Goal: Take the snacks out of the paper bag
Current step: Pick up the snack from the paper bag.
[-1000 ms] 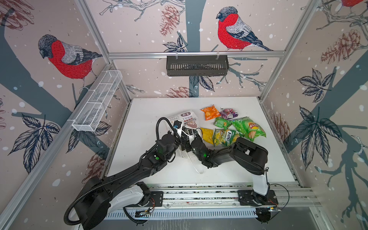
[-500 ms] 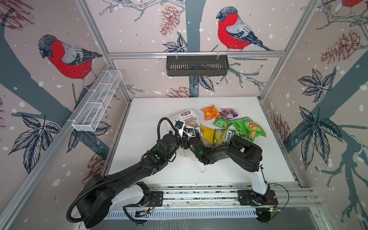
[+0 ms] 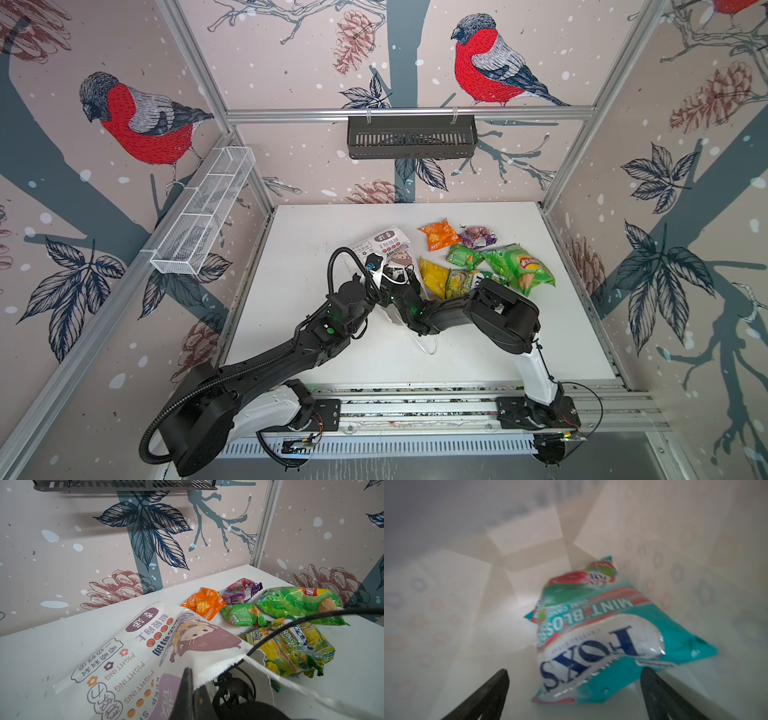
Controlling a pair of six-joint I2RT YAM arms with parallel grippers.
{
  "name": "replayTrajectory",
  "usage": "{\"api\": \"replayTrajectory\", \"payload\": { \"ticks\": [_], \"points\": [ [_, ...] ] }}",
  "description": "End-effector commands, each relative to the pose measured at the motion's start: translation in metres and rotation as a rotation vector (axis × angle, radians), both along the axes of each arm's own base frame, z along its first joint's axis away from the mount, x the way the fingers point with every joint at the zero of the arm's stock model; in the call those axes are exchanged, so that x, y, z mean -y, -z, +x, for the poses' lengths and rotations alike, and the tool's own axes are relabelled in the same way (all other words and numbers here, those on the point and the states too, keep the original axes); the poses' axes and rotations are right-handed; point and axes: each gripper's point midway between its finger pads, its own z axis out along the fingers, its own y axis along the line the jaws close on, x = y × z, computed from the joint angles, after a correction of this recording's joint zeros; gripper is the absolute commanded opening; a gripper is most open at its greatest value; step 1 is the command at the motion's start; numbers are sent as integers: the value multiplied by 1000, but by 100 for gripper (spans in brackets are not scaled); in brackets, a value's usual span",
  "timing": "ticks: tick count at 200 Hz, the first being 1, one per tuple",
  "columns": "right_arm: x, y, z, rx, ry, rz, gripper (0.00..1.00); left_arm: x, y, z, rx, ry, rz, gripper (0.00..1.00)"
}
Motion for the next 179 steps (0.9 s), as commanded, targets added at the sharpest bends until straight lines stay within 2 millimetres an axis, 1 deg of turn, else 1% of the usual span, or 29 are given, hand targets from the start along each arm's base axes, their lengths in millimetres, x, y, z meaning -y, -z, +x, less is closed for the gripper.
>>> {"api": "replayTrajectory", "payload": {
  "ticks": [1,10,30,61,74,89,98,132,158,179],
  "points": [
    [4,6,4,-17,36,-12,100,6,-13,-1,40,27,-39,0],
    [3,6,5,-17,36,-15,100,6,-11,-1,38,27,-34,0],
    [-1,4,4,-7,18,-12,94,6,-6,0,35,25,-21,0],
    [-6,0,1,23,-14,2,80,4,0,1,29,13,-8,0],
    [-7,-2,1,31,-17,4,73,4,2,1,28,11,-7,0],
    [-8,-6,0,46,-24,7,61,4,2,0,29,12,-7,0],
    [-9,-8,-1,55,-30,6,57,4,1,0,31,13,-9,0],
    [-12,-13,-4,83,-32,-11,56,3,3,1,28,9,-4,0],
    [-12,-19,-9,124,-40,-21,55,3,5,1,24,4,-3,0],
    [-11,-26,-13,161,-48,-32,46,3,7,1,18,6,-4,0]
  ]
}}
